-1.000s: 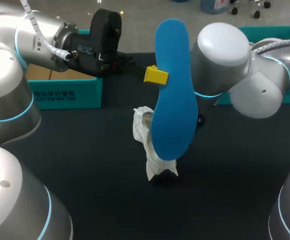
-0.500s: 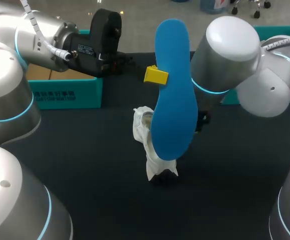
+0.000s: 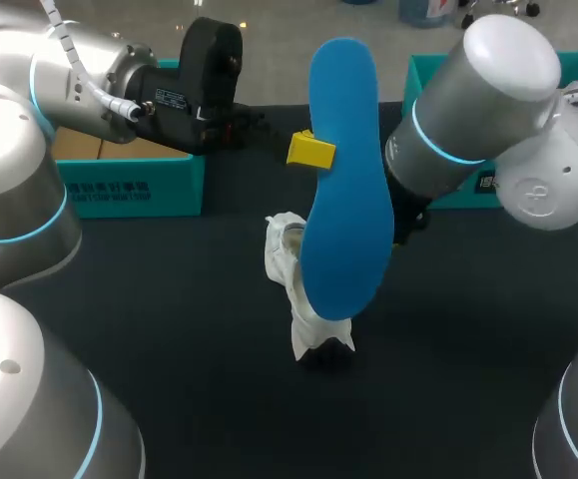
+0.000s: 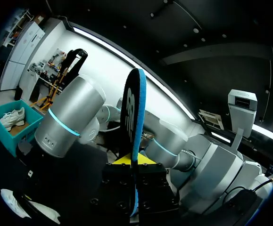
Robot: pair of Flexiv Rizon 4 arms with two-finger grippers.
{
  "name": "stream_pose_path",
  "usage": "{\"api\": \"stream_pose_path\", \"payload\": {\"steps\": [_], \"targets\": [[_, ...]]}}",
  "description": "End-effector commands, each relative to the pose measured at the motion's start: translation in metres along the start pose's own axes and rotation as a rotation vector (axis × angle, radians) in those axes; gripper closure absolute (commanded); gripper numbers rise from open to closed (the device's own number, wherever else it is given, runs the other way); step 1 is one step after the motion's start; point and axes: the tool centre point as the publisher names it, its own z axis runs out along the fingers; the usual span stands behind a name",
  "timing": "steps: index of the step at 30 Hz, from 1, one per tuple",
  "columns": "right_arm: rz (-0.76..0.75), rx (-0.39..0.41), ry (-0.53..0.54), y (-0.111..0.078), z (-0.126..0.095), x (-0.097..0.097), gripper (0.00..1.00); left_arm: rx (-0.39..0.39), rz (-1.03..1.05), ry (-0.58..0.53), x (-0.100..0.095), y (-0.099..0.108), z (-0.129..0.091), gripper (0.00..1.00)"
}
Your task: Take the shoe out of the shoebox, open the shoe tongue, remove and reinsert the insole, then place the shoe into the shoebox
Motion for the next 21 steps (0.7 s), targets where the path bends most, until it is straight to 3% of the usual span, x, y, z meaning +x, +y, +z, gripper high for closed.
{"api": "stream_pose_path", "payload": {"steps": [1, 11, 21], "targets": [[0.009, 0.009, 0.209, 0.001, -0.030, -0.025, 0.00, 0.002, 0.001, 0.000, 0.000, 0.001, 0.000, 1.00], [0.106, 0.027, 0.565, 0.020, -0.085, -0.021, 0.00, 0.002, 0.001, 0.000, 0.000, 0.001, 0.000, 1.00], [0.137, 0.028, 0.783, 0.039, -0.119, -0.004, 0.00, 0.002, 0.001, 0.000, 0.000, 0.001, 0.000, 1.00]]}}
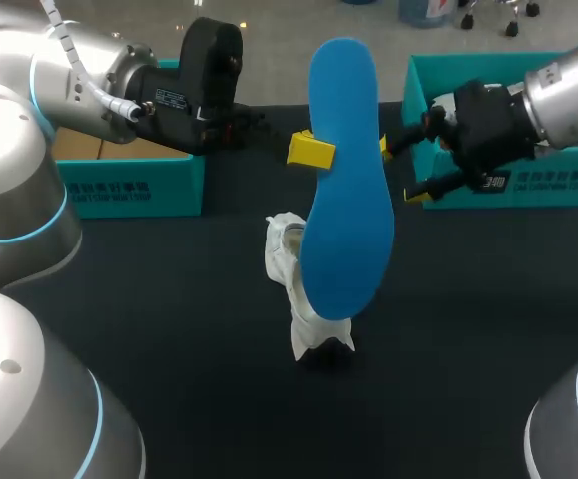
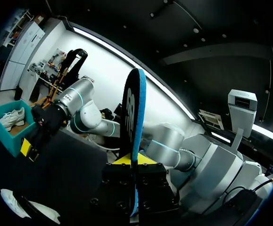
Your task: Take the shoe out of the shoebox, open the shoe tongue, remove and reinsert the insole, then place the shoe into the shoebox
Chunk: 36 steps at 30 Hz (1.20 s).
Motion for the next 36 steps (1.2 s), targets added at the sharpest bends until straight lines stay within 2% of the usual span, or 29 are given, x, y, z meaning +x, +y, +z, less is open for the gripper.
{"api": "stream_pose_path", "payload": {"steps": [1, 7, 9, 15, 22, 24, 33, 34, 36], "targets": [[0.017, 0.009, 0.230, 0.002, -0.007, 0.005, 0.00, 0.002, 0.001, 0.000, 0.000, 0.001, 0.000, 1.00], [0.062, 0.002, 0.392, 0.010, -0.020, 0.024, 0.00, 0.002, 0.001, 0.000, 0.000, 0.001, 0.000, 1.00], [0.060, -0.011, 0.406, 0.013, -0.024, 0.028, 0.00, 0.002, 0.001, 0.000, 0.000, 0.001, 0.000, 1.00], [0.047, -0.045, 0.418, 0.021, -0.032, 0.039, 0.00, 0.002, 0.001, 0.000, 0.000, 0.001, 0.000, 1.00], [0.038, -0.038, 0.386, 0.024, -0.032, 0.052, 0.00, 0.002, 0.001, 0.000, 0.000, 0.001, 0.000, 1.00], [0.042, -0.033, 0.412, 0.025, -0.033, 0.057, 0.00, 0.002, 0.001, 0.000, 0.000, 0.001, 0.000, 1.00], [0.042, -0.033, 0.412, 0.025, -0.033, 0.057, 0.00, 0.002, 0.001, 0.000, 0.000, 0.001, 0.000, 1.00], [0.042, -0.033, 0.412, 0.025, -0.033, 0.057, 0.00, -0.064, 0.053, -0.068, -0.007, 0.005, -0.005, 1.00], [0.042, -0.033, 0.412, 0.025, -0.033, 0.057, 0.00, -0.107, 0.182, -0.146, -0.017, 0.009, -0.017, 1.00]]}}
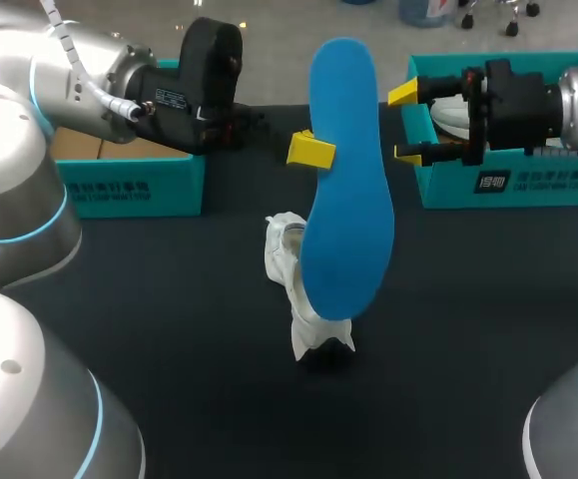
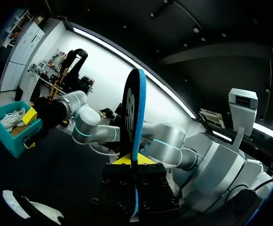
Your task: Take the shoe out of the shoebox, open the shoe tongue, remove and reinsert the insole, then place the shoe into the shoebox
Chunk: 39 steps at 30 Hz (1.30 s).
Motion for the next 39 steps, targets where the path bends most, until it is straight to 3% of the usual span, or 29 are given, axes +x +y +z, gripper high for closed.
{"api": "stream_pose_path", "payload": {"steps": [1, 3, 7, 9, 11, 25, 26, 28, 31, 39], "targets": [[0.001, 0.000, -0.002, 0.001, 0.002, 0.000, 0.00, -0.128, 0.248, -0.160, -0.015, 0.008, -0.021, 1.00], [0.001, 0.000, -0.002, 0.001, 0.002, 0.000, 0.00, -0.210, 0.411, -0.157, -0.020, 0.013, -0.028, 1.00], [0.001, 0.000, -0.002, 0.001, 0.002, 0.000, 0.00, -0.186, 0.606, -0.175, -0.022, 0.011, -0.035, 1.00], [0.001, 0.000, -0.002, 0.001, 0.002, 0.000, 0.00, -0.213, 0.656, -0.190, -0.029, 0.012, -0.038, 1.00], [0.001, 0.000, -0.002, 0.001, 0.002, 0.000, 0.00, -0.205, 0.650, -0.208, -0.038, 0.014, -0.041, 1.00], [0.001, 0.000, -0.002, 0.001, 0.002, 0.000, 0.00, -0.205, 0.650, -0.208, -0.038, 0.014, -0.041, 1.00], [0.001, 0.000, -0.002, 0.001, 0.002, 0.000, 0.00, -0.246, 0.726, -0.226, -0.041, 0.016, -0.040, 1.00], [0.001, 0.000, -0.002, 0.001, 0.002, 0.000, 0.00, -0.198, 0.883, -0.234, -0.045, 0.018, -0.040, 1.00], [0.001, 0.000, -0.002, 0.001, 0.002, 0.000, 0.00, -0.202, 1.124, -0.244, -0.053, 0.025, -0.042, 1.00], [0.001, 0.000, -0.002, 0.001, 0.002, 0.000, 0.00, -0.333, 1.483, -0.293, -0.067, 0.028, -0.037, 1.00]]}}
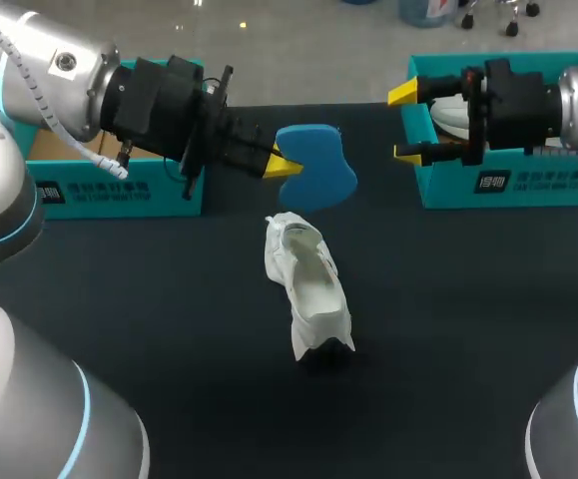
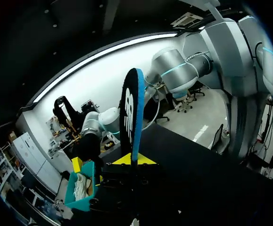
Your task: Take the shoe out of the shoebox, open the shoe tongue, remove and reinsert the insole, then place the shoe into the shoebox
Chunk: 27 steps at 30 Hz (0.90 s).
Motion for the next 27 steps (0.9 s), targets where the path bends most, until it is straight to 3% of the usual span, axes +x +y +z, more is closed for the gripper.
{"api": "stream_pose_path", "payload": {"steps": [1, 12, 17, 19, 22, 27], "targets": [[0.000, -0.001, -0.001, 0.001, 0.002, 0.000, 0.00, -0.062, 0.456, -0.077, 0.004, 0.003, 0.005, 1.00], [0.000, -0.001, -0.001, 0.001, 0.002, 0.000, 0.00, -0.062, 0.456, -0.077, 0.004, 0.003, 0.005, 1.00], [0.000, -0.001, -0.001, 0.001, 0.002, 0.000, 0.00, -0.117, 0.734, -0.164, 0.001, 0.030, 0.007, 1.00], [0.000, -0.001, -0.001, 0.001, 0.002, 0.000, 0.00, -0.110, 0.734, -0.200, -0.002, 0.035, 0.007, 1.00], [0.000, -0.001, -0.001, 0.001, 0.002, 0.000, 0.00, -0.161, 0.817, -0.167, -0.003, 0.044, 0.008, 1.00], [0.000, -0.001, -0.001, 0.001, 0.002, 0.000, 0.00, -0.170, 0.842, -0.132, -0.005, 0.055, 0.010, 1.00]]}}
